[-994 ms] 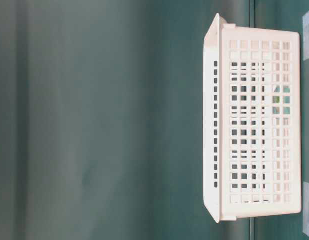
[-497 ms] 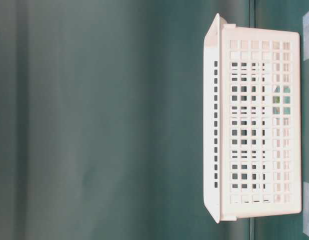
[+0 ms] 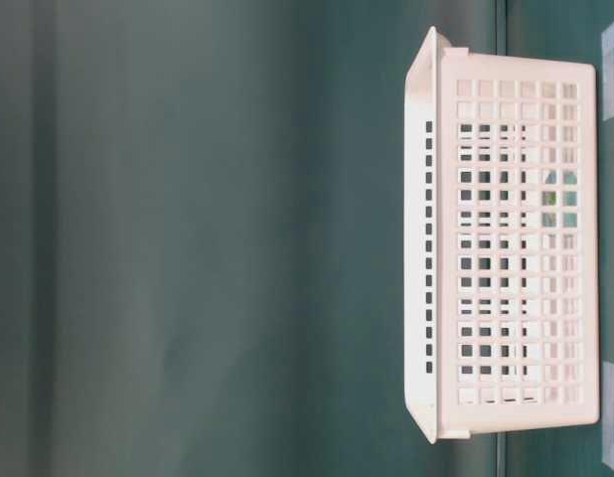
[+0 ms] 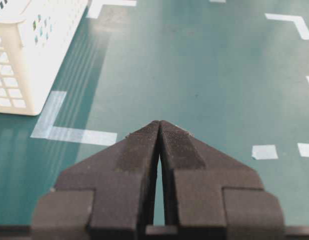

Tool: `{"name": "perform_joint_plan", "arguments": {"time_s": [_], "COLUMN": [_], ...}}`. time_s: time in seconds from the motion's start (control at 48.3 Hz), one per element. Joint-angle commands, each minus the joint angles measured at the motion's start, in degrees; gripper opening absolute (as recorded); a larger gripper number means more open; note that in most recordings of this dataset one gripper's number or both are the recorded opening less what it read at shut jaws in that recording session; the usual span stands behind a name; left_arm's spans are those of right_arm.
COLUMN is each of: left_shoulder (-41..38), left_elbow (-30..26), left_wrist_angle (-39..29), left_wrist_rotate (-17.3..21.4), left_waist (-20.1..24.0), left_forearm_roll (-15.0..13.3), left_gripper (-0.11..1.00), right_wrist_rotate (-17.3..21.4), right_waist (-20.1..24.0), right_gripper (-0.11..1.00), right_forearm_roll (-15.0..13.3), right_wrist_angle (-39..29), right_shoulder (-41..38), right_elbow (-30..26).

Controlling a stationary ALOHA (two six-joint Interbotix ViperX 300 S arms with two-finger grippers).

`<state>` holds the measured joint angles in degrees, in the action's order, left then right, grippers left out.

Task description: Put the tape into the white basket.

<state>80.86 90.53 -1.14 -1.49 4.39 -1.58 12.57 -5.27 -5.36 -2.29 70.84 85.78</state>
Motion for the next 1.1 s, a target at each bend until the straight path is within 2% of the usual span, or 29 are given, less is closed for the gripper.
{"name": "perform_joint_plan", "arguments": {"time_s": [0.0,0.331,0.683,0.953,1.077], "left_shoulder": [-0.4,-0.4,-0.4,-0.4,-0.4], "left_elbow": [-0.6,-0.6,-0.6,-0.7,-0.6], "left_wrist_angle": [0.2,0.2,0.2,0.2,0.2], "left_wrist_rotate": [0.1,0.1,0.1,0.1,0.1], "left_waist": [0.3,0.3,0.3,0.3,0.3], "left_forearm_roll": [-0.1,-0.1,-0.1,-0.1,-0.1], "left_gripper": [-0.11,-0.11,-0.11,-0.11,-0.11], "right_wrist_rotate": [0.2,0.3,1.6,1.8,1.9], "right_waist": [0.1,0.1,0.3,2.7,3.5], "right_gripper": [0.89,0.89,0.9,0.9,0.9], "right_forearm_roll": [0.0,-0.1,-0.3,-4.0,-4.4], "right_wrist_angle": [0.3,1.8,9.2,10.9,10.9], "right_shoulder": [-0.6,-0.9,-1.0,-1.1,-1.1], "right_elbow": [-0.4,1.1,5.5,5.8,5.8]}}
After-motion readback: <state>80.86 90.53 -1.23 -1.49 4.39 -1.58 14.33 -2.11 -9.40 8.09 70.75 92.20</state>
